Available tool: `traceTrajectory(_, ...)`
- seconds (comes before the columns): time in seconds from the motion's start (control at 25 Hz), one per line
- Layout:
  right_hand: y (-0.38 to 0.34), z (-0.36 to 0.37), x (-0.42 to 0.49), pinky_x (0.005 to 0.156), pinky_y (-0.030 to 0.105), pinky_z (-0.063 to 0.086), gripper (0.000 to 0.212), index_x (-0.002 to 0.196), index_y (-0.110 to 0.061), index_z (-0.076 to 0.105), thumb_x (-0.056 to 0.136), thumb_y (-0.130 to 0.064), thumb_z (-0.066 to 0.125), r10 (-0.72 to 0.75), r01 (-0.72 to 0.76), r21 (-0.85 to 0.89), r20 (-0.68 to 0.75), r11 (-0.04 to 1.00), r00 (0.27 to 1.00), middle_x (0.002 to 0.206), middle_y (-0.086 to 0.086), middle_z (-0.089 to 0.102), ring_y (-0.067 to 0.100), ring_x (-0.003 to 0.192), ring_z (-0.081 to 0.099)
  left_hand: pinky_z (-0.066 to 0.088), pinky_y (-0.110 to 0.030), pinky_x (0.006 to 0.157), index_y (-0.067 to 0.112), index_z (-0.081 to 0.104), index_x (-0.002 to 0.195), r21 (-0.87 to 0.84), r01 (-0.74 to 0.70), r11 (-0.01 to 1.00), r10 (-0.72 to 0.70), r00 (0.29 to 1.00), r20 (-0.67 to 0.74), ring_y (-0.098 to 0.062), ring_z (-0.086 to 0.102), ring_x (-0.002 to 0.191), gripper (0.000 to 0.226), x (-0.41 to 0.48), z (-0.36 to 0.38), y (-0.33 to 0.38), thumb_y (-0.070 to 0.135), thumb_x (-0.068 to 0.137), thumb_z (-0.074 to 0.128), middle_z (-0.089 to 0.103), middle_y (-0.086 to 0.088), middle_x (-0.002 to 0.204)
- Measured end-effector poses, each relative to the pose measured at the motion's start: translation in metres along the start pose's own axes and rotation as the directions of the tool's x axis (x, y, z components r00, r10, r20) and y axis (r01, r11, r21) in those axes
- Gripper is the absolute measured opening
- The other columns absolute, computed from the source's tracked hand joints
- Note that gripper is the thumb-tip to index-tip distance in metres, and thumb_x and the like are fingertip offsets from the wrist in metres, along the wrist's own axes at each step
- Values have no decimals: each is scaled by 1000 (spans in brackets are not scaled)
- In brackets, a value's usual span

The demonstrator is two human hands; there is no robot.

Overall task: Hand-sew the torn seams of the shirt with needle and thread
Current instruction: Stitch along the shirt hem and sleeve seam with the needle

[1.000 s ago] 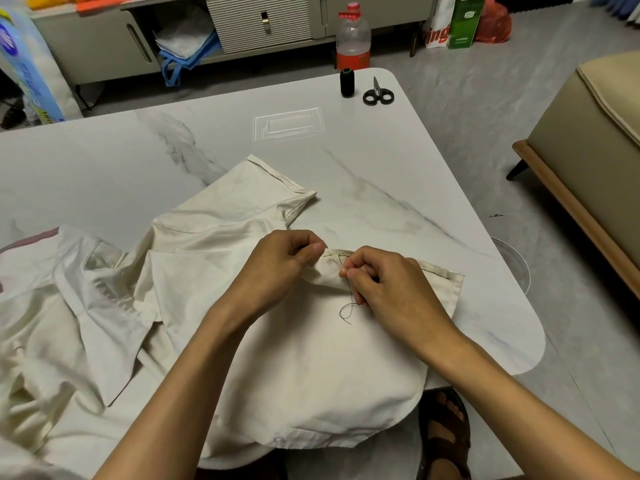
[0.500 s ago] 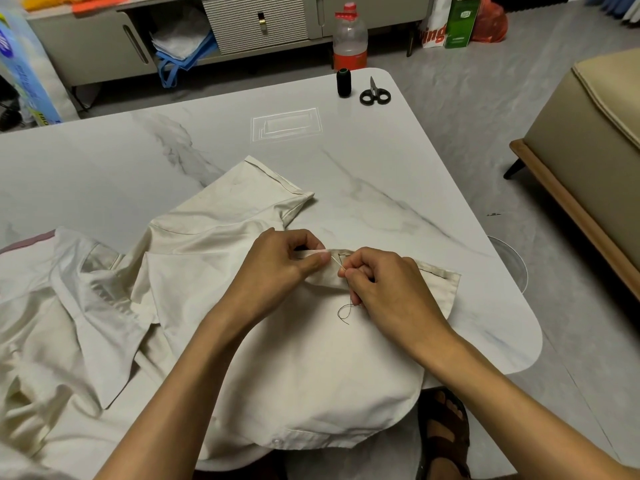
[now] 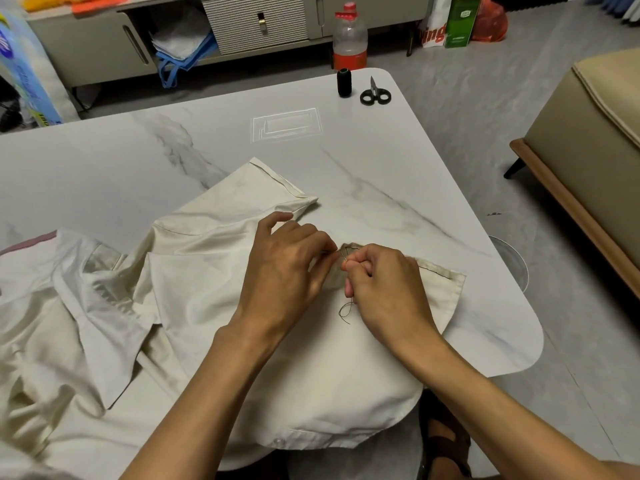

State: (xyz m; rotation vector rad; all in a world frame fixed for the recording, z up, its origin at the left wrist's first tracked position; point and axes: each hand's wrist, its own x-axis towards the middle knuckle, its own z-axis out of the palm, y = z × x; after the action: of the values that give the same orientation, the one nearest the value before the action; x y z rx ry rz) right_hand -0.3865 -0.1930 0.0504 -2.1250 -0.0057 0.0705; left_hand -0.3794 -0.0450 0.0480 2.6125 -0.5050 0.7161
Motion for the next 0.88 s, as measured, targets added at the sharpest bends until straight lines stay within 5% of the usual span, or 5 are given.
traceTrajectory(0.2, -5, -2, -2, 51, 16, 43, 24, 72, -17, 62, 94, -12, 54, 49, -50, 81, 7, 995, 999, 54, -4, 63, 7, 48, 58, 34, -33, 97, 17, 72, 79, -1, -68, 998, 68, 998, 16, -18, 57, 67, 9, 0, -2, 2, 18, 87, 70, 64, 6, 71)
traceTrajectory(0.4, -8, -1, -4, 54, 25, 51, 16, 88, -13, 62, 95, -6, 50, 83, -103, 257, 88, 961, 993, 65, -1, 68, 8, 56, 61, 34, -33, 95, 18, 71, 84, -9, 36, 999, -36, 999, 15, -15, 58, 70, 7, -2, -1, -2, 22, 89, 68, 65, 8, 75)
traceTrajectory(0.72, -10, -4, -7, 46, 21, 43, 28, 82, -21, 32, 90, 5, 42, 52, -60, 278, 38, 959, 998, 71, 9, 65, 26, 60, 56, 35, -35, 94, 20, 73, 85, -69, -31, 997, 33, 999, 24, -13, 55, 74, 9, -2, 0, -3, 26, 89, 68, 66, 9, 76)
traceTrajectory(0.88, -11, -5, -6, 62, 33, 54, 23, 85, -17, 38, 93, 2, 48, 35, -56, 319, 73, 946, 997, 68, 5, 69, 12, 58, 62, 35, -34, 92, 22, 73, 83, -77, -14, 997, 17, 1000, 26, -13, 55, 76, 6, -2, -1, -4, 26, 87, 71, 66, 10, 79)
